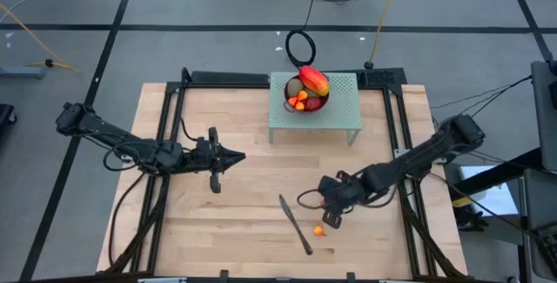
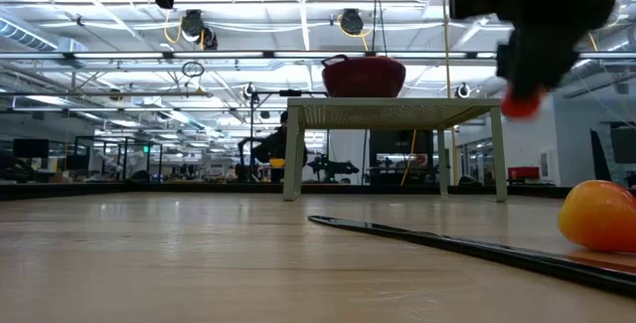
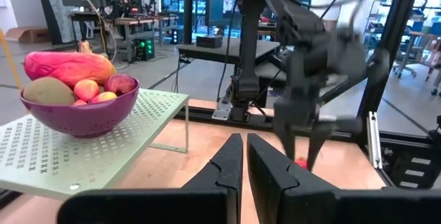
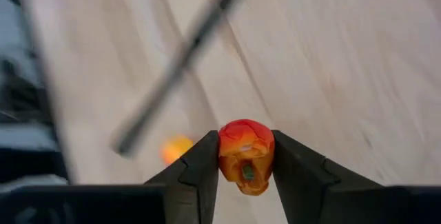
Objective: Pick & Place Fruit
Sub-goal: Put the orange pear into the violet strainer bowl on the shelf
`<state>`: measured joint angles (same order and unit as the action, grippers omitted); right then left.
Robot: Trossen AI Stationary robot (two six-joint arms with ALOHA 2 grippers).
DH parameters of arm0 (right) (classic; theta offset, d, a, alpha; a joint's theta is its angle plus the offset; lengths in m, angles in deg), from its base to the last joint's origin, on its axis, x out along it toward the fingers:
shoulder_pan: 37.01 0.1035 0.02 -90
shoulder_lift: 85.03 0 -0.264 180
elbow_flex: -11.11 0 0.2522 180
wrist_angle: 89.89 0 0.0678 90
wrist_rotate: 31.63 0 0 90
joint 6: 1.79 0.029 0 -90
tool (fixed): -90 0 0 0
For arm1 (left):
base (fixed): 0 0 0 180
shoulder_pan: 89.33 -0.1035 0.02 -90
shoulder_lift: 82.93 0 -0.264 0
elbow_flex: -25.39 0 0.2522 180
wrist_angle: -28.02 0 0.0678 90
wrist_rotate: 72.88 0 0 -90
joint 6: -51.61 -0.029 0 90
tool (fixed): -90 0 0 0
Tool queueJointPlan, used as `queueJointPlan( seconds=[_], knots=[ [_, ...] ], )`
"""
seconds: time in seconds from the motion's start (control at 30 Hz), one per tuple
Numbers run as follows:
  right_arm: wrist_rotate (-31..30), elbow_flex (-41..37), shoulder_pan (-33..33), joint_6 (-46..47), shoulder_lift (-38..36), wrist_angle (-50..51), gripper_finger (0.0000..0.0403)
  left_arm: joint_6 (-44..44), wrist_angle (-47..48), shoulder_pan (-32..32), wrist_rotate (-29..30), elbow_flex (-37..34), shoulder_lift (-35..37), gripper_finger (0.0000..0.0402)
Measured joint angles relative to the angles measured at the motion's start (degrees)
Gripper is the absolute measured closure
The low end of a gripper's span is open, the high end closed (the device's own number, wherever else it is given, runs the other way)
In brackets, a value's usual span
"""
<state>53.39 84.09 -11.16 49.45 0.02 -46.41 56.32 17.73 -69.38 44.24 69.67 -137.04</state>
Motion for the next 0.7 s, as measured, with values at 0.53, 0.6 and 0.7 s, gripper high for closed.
queueJointPlan(
  seconds=[0.53,0.6,0.7],
  knots=[
    [-23.85,0.00,-2.77,-15.99,-15.03,-32.27,0.0297,-1.99,0.28,0.00,0.00,-0.01,0.00,0.0380],
    [-24.47,0.00,-4.77,-20.21,-15.94,-35.44,0.0297,-3.16,0.28,0.01,0.00,-0.01,0.00,0.0380],
    [-25.02,0.00,-8.52,-26.51,-17.12,-38.99,0.0297,-3.57,0.28,0.00,0.00,-0.02,0.00,0.0380]
  ],
)
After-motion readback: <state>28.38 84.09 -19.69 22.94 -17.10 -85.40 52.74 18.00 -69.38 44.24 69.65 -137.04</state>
